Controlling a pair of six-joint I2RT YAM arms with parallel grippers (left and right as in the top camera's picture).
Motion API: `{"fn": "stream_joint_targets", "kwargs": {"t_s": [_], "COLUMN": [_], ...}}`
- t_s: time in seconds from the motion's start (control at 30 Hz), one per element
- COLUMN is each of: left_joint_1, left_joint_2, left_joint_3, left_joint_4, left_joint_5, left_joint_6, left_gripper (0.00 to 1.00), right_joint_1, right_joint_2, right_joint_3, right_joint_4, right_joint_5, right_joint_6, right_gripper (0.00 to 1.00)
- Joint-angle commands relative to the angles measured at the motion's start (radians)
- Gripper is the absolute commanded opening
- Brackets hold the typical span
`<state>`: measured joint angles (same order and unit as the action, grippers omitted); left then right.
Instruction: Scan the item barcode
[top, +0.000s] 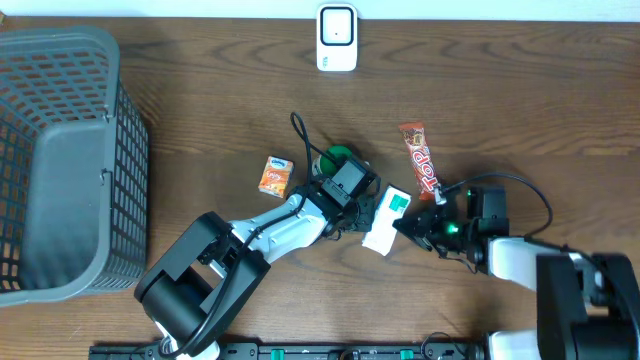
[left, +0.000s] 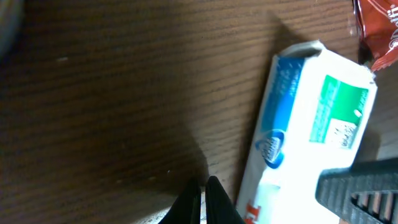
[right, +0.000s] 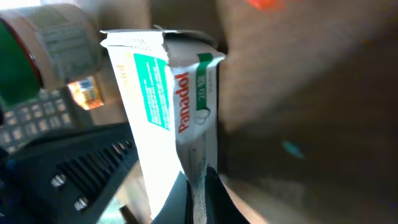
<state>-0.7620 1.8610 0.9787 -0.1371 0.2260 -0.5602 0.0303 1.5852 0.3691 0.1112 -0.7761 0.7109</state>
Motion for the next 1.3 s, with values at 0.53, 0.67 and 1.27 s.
{"fn": "stream_joint_targets", "kwargs": {"t_s": [0.53,0.67,1.27], "left_joint_1": [0.005,0.004,0.004], "left_joint_2": [-0.055,-0.061,-0.061], "left_joint_3": [-0.029,-0.029,-0.029], "left_joint_4": [-0.050,-0.074,-0.109], "left_joint_5": [0.201,0.201,0.199], "left_joint_6": [0.017,0.017,0.017], "left_gripper": [0.08,0.07,0.08], "right_joint_1": [0.010,0.010,0.065], "right_joint_2": [-0.442,-0.448,-0.444], "right_joint_3": [-0.061,-0.061,-0.060], "right_joint_4": [-0.430,-0.461,-0.225], "right_joint_5": [0.554,0.554,0.570], "right_joint_6": [0.187,0.268,0.747], "right_gripper": [0.02,0.02,0.02]}}
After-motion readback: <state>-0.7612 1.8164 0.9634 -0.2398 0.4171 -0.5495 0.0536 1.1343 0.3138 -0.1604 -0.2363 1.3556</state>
